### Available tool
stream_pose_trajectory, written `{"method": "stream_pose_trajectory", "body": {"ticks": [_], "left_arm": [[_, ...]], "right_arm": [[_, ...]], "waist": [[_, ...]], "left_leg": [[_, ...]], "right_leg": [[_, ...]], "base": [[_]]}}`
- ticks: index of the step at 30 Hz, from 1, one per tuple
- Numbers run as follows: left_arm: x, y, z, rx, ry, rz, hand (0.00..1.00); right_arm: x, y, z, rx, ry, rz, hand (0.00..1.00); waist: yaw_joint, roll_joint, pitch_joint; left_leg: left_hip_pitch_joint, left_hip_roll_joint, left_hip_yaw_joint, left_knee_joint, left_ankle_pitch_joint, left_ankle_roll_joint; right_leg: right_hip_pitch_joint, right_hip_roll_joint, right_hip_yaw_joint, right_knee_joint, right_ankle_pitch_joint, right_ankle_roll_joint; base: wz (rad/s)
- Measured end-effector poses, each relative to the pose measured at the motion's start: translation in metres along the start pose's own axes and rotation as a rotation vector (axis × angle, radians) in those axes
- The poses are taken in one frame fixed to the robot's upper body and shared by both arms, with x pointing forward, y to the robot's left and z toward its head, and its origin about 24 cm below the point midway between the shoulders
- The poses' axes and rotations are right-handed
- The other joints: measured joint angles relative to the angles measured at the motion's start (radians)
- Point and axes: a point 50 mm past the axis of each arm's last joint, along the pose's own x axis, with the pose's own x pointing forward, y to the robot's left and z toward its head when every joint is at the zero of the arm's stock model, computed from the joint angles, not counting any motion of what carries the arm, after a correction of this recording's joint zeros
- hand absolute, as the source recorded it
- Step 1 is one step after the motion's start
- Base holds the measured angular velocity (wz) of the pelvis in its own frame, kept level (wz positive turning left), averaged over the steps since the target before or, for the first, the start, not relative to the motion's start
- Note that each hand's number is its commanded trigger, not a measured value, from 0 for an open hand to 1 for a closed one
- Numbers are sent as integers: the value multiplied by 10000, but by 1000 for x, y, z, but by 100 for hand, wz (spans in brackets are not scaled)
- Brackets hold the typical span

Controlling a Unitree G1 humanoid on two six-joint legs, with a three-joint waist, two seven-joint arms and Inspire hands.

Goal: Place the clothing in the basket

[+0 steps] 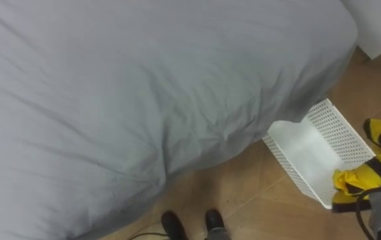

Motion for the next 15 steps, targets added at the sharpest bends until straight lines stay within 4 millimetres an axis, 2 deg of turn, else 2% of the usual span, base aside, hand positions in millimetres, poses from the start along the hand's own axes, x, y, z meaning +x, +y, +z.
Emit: {"method": "stream_pose_trajectory", "body": {"ticks": [5,15], "left_arm": [[0,-1,2,19,-90,-44,0],[-1,-2,2,0,-275,-106,0]], "right_arm": [[2,-4,8,-81,-251,-347,0],[8,-14,26,-104,-768,-879,0]], "waist": [[5,109,-46],[11,290,-33]], "left_leg": [[-303,-11,52,176,0,1],[-506,-2,72,356,16,-13]], "right_leg": [[-405,-25,49,349,-59,-12],[-711,-54,54,743,-172,-102]], "base": [[-1],[1]]}}
